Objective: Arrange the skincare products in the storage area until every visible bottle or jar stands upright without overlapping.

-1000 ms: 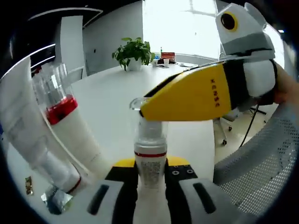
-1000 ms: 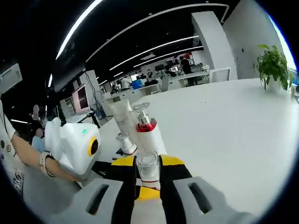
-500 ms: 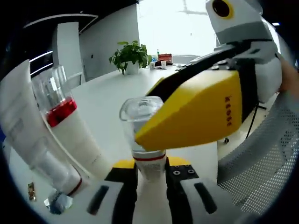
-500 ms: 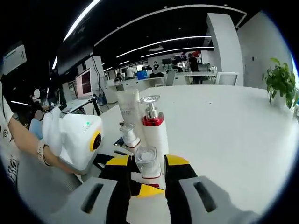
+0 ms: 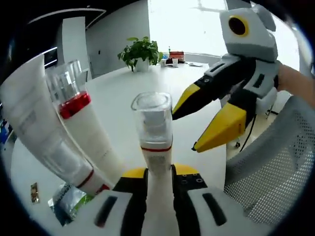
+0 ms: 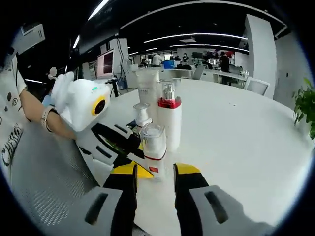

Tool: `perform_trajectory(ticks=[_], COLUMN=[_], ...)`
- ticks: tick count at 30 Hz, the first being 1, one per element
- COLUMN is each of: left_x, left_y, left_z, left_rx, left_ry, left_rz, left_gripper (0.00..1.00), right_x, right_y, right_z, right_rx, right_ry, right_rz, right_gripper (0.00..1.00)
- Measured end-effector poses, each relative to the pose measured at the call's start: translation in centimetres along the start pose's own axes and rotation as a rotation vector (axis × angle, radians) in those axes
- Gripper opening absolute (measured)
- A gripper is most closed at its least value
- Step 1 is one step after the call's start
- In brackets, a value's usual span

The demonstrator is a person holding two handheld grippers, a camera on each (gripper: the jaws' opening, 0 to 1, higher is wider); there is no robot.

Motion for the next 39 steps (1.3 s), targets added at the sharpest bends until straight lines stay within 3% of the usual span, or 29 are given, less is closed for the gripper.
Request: perform_trajectory(ticks=[6,11,26,33,39], left_x=[0.0,0.0,-1.1,-1.7,-2.0], left_y=[-0.3,-0.4,-0.8,-0.7,-1.1], left_z=[0.4,0.7,1.0,0.9,2.1], left_rx=[-0.019,-0.016,-0.019,-0.017,-0.028], left_ry=[0.007,0.017,0.064,0.079,0.08], left_rz=[0.01,0.032,0.065,0.065,0.071], left_gripper=[0.09,0.04,0.0,0.01,0.0], right_x=[0.4,0.7,0.7,1.1,1.4], right_y=[-1.4,-1.8,-0.3,0.1,-0.1], right_z=[-2.2,-3.0,-5.7,-6.2,-6.5], right_rx=[-0.048,-0.049,-0.051,-0.045,-0.037], right_ry=[0.031,0.041,0.091,0.086,0.076], right_rz=[0.028,0.025,0.058,0.055,0.033], right_gripper=[0.17,0.11,0.1,0.1,0.1])
Point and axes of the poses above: the point that each gripper's makers call its tool centre point, and the gripper's own axes: z roughly backward along the fingers, x roughly to its right, y roughly out of its top, the point moved 10 cm from there along z, roughly backward along the fingers, and after that the axes turned 4 degrees about z, right-handed, at the moved point
